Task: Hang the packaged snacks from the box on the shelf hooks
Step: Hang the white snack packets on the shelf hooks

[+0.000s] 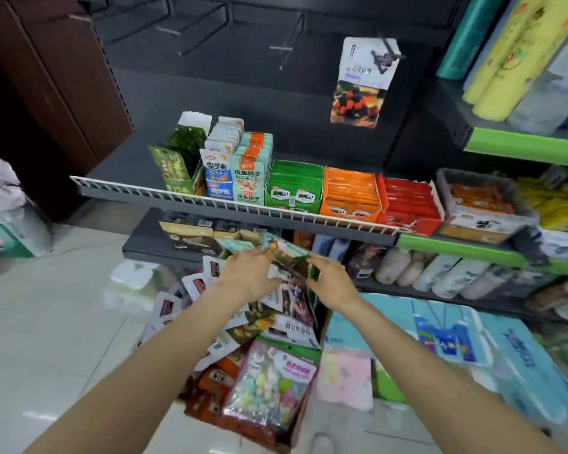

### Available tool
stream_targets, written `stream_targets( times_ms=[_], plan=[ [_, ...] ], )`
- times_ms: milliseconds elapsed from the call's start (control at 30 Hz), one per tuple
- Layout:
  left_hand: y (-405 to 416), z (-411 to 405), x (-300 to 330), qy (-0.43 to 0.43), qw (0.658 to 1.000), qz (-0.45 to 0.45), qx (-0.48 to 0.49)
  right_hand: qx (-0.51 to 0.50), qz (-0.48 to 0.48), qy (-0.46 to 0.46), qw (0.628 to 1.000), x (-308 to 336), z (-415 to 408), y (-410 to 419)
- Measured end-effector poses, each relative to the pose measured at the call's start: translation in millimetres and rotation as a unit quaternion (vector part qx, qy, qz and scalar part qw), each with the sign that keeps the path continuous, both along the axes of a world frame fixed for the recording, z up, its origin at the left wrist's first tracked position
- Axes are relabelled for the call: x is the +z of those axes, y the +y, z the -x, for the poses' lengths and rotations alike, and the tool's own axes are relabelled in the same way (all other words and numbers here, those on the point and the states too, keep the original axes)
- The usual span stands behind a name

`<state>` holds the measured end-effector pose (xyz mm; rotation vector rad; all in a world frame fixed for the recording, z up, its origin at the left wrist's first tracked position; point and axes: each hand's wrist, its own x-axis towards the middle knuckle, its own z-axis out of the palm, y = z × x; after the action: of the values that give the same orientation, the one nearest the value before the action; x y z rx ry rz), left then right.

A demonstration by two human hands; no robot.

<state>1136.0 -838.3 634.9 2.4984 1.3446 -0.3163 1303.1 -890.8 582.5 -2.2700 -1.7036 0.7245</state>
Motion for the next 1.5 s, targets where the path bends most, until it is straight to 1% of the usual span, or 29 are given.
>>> stream_targets(
  times_ms=[67, 200, 300, 433, 500, 600, 700, 767, 800, 867, 967, 1033, 1100, 1167, 1233, 1300, 1333, 1367, 1400, 1433, 1467, 1500],
  plan=[
    [-3.3, 6.4, -6.8, 0.028, 0.999, 0.01, -0.018, -0.014, 0.026, -0.009, 1.0, -8.9, 0.8, -3.7],
    [-6.4, 12.6, -17.4, 0.05, 0.998, -0.003, -0.036, -0.05, 0.05, 0.005, 0.997, -13.7, 5.2, -8.3],
    [-8.3, 14.3, -19.5, 0.045, 0.998, -0.009, -0.045, -0.062, 0.055, -0.023, 0.996, -12.6, 9.7, -12.4],
    [-8.2, 17.4, -13.4, 0.035, 0.997, 0.018, -0.067, -0.077, 0.048, -0.063, 0.994, -14.7, 12.6, -13.9],
    [-5.4, 19.9, -12.6, -0.008, 0.998, 0.021, -0.059, -0.086, 0.029, -0.068, 0.994, -12.2, 12.3, -16.0],
    [-5.0, 21.6, -9.0, -0.103, 0.993, 0.059, -0.007, -0.087, -0.004, -0.08, 0.993, -3.9, 7.4, -21.0],
    [-8.6, 18.7, -4.1, -0.217, 0.967, 0.107, 0.076, -0.082, -0.019, -0.079, 0.993, 5.5, 0.4, -26.2],
    [-11.6, 14.9, -1.5, -0.284, 0.944, 0.115, 0.123, -0.075, -0.035, -0.072, 0.994, 12.9, -2.8, -27.0],
    [-13.4, 12.3, -0.2, -0.303, 0.937, 0.109, 0.137, -0.076, -0.049, -0.07, 0.993, 18.7, -3.7, -27.4],
    [-15.3, 5.6, 2.7, -0.313, 0.934, 0.08, 0.154, -0.082, -0.087, -0.058, 0.991, 32.7, -6.4, -26.8],
    [-15.4, -4.6, 13.1, -0.328, 0.926, 0.032, 0.183, -0.087, -0.165, 0.01, 0.982, 58.8, -12.4, -24.8],
    [-12.9, -9.8, 24.5, -0.356, 0.915, 0.01, 0.19, -0.089, -0.212, 0.062, 0.971, 79.9, -17.4, -24.4],
    [-10.6, -11.6, 40.8, -0.394, 0.901, -0.013, 0.184, -0.095, -0.237, 0.113, 0.96, 102.8, -20.7, -25.6],
    [-8.6, -12.6, 58.1, -0.425, 0.887, -0.035, 0.179, -0.107, -0.237, 0.17, 0.95, 121.3, -23.8, -26.2],
    [-6.2, -15.0, 75.2, -0.448, 0.875, -0.057, 0.172, -0.117, -0.217, 0.283, 0.927, 138.1, -26.7, -26.5],
    [-1.9, -19.0, 90.9, -0.463, 0.867, -0.081, 0.163, -0.096, -0.19, 0.403, 0.89, 153.1, -32.9, -26.1],
    [1.6, -21.1, 97.9, -0.467, 0.864, -0.097, 0.16, -0.071, -0.174, 0.421, 0.887, 160.5, -37.7, -24.5],
    [5.8, -23.5, 104.9, -0.472, 0.86, -0.111, 0.159, -0.04, -0.16, 0.405, 0.899, 167.6, -42.6, -21.8],
    [11.0, -26.0, 111.3, -0.476, 0.857, -0.123, 0.157, -0.02, -0.158, 0.363, 0.918, 173.3, -47.6, -17.2],
    [17.0, -28.6, 116.7, -0.482, 0.852, -0.13, 0.156, -0.018, -0.176, 0.308, 0.935, 178.3, -51.5, -11.2],
    [22.9, -31.7, 121.9, -0.489, 0.848, -0.134, 0.156, -0.036, -0.218, 0.243, 0.945, 181.9, -55.8, -3.8],
    [28.3, -35.6, 126.6, -0.494, 0.844, -0.136, 0.155, -0.057, -0.269, 0.185, 0.943, 184.6, -61.1, 4.5]
  ],
)
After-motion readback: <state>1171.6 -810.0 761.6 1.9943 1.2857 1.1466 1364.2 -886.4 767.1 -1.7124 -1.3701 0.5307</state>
